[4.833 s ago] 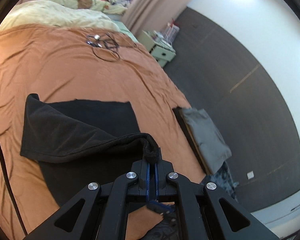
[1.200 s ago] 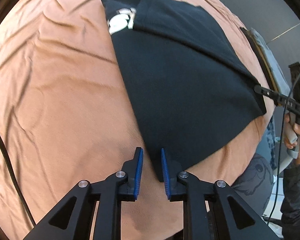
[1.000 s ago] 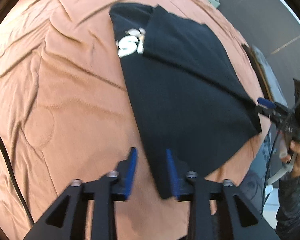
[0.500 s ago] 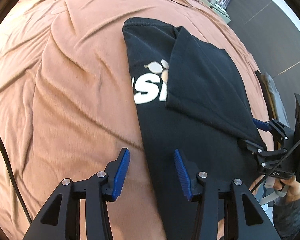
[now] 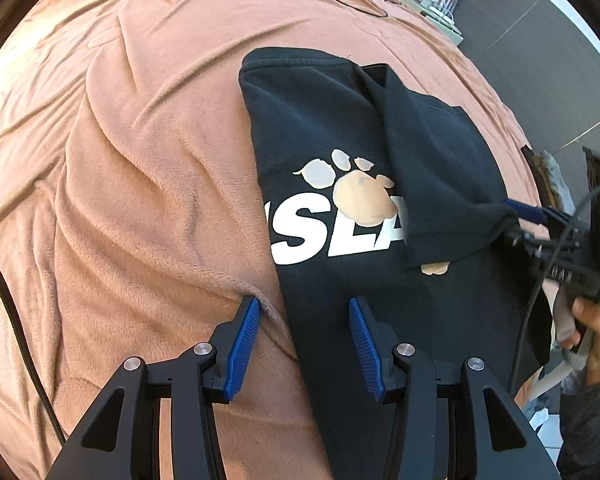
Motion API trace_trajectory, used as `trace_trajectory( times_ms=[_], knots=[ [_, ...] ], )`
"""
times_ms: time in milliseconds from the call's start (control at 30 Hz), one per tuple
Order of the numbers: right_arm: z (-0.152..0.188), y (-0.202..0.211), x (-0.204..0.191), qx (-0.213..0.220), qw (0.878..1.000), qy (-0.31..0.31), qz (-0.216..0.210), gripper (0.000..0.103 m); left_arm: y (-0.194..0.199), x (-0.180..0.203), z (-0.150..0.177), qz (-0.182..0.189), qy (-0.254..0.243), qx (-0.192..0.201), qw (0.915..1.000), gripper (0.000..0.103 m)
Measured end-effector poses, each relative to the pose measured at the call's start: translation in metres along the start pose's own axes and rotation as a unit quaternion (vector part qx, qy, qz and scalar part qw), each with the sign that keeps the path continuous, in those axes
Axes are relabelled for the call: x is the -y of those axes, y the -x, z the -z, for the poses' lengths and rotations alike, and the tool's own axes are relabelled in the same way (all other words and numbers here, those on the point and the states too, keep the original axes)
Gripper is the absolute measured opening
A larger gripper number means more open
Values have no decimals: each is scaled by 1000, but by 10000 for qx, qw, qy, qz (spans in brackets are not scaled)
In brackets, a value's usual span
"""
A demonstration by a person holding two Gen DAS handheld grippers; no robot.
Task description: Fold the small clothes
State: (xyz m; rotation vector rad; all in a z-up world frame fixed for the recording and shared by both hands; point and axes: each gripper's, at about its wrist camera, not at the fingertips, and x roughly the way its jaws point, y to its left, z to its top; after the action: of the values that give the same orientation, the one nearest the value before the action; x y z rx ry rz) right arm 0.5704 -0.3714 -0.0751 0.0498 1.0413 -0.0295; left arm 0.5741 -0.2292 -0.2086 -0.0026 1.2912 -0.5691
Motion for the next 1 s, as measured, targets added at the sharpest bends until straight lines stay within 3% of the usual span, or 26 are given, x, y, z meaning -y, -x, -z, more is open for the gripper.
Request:
trace_trajectory(
  times_ms=[167, 200, 267, 433, 633, 733, 900, 1000],
  knots=[
    [-1, -8, 32, 61, 9991, -406, 59, 72, -4, 4, -3, -51, -27, 19, 10000, 49],
    [0, -8, 45, 113, 9974, -568, 420, 72, -4, 4, -4, -62, -28, 19, 10000, 49],
    [2, -10, 59, 116, 9961, -761, 442, 72, -2, 2, -3, -96, -18, 25, 9999, 49],
    [14, -3, 70, 263, 9947, -991, -91, 72, 3, -4, -7, -131, 64, 54, 9999, 49],
    [19, -5, 84, 350, 9857, -1127, -1200, 72, 11, -11, -16, 6, 164, 237, 9996, 49],
    [23, -9, 88, 306, 9825, -1183, -1406, 72, 9, -17, -25, 167, 256, 313, 9990, 49],
    [15, -30, 110, 299, 9621, -1453, -2289, 72, -2, -30, -40, 307, 500, 336, 9977, 49],
    [11, -44, 120, 281, 9469, -1565, -2794, 62, -8, -37, -52, 478, 658, 373, 9960, 49]
  ],
)
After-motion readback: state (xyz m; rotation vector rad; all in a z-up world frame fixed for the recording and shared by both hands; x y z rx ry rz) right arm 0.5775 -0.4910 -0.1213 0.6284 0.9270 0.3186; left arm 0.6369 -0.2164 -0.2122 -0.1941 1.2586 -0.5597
